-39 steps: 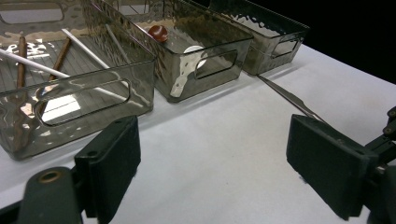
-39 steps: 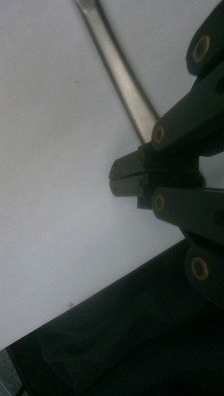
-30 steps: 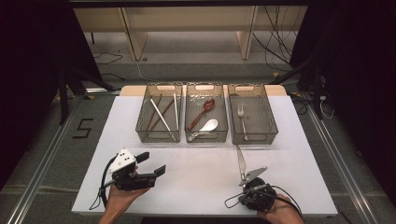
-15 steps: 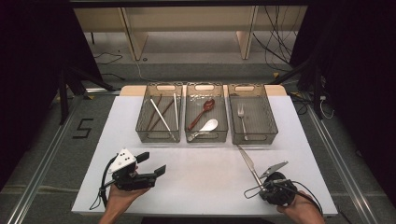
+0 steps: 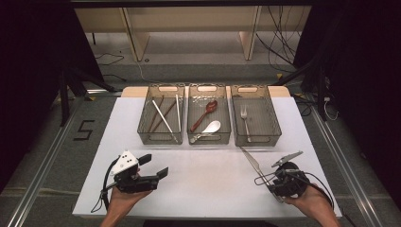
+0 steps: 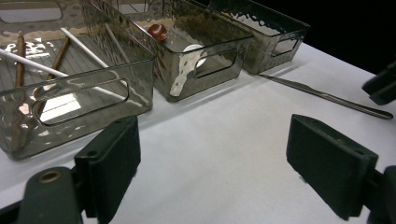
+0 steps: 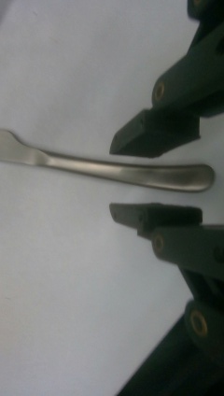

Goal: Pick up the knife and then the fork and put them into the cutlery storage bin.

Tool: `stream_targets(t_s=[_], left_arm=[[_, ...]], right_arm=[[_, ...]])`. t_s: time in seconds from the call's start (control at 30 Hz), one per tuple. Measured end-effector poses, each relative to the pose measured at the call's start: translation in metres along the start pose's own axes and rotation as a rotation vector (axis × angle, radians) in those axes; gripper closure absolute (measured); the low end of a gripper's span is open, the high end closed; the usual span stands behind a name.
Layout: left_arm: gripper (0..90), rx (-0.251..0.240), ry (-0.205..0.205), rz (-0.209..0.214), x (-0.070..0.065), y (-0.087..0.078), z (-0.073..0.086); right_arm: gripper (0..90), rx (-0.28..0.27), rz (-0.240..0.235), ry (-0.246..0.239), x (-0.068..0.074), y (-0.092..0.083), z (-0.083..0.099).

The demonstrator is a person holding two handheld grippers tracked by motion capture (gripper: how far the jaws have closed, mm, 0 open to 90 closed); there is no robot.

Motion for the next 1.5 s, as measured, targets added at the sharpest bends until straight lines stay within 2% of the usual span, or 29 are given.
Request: stream_targets(t_s=[0.07,0.2,0.27,0.43,0.83,1.03,1.27,1.4,1.43,1.5], left_arm=[[17.3,0.000,-0.001,0.001,0.000,0.000,0.000],[17.3,0.000,0.000,-0.002,0.001,-0.001,0.000],[17.3,-0.001,0.000,-0.002,0.001,-0.001,0.000],[17.3,-0.006,-0.004,-0.002,0.001,-0.001,0.000],[17.3,-0.003,0.001,-0.001,0.001,-0.001,0.000],[17.3,0.003,0.000,0.002,0.001,-0.001,0.000],[17.3,0.002,0.000,0.002,0.001,-0.001,0.000],[17.3,0.001,0.002,0.002,0.001,-0.001,0.000],[17.3,0.001,0.002,0.001,0.001,-0.001,0.000],[17.3,0.002,0.000,0.002,0.001,-0.001,0.000]], right_arm=[[55.2,-0.001,0.001,0.023,-0.003,0.003,-0.008],[49.7,0.027,0.019,0.038,-0.007,0.013,-0.021],[46.6,0.061,0.018,0.042,-0.008,0.019,-0.024],[46.5,0.093,0.030,0.038,-0.009,0.030,-0.030],[68.9,0.153,0.043,-0.003,-0.006,0.040,-0.028],[74.3,0.164,0.051,-0.027,-0.004,0.041,-0.029],[76.3,0.182,0.056,-0.021,-0.004,0.042,-0.030],[79.7,0.204,0.041,-0.023,-0.005,0.039,-0.028],[79.9,0.207,0.033,-0.044,-0.004,0.038,-0.026],[79.9,0.211,0.027,-0.030,-0.004,0.037,-0.025]])
Point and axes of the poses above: each handheld gripper's, and its own axes: y roughly forward along the jaws, z roughly out of its underside, x roughly to its left, the point moved 4 cm from there along y, roughly forward along the jaws, and after that the axes turned 9 degrees about -x, right-handed, at the moved point
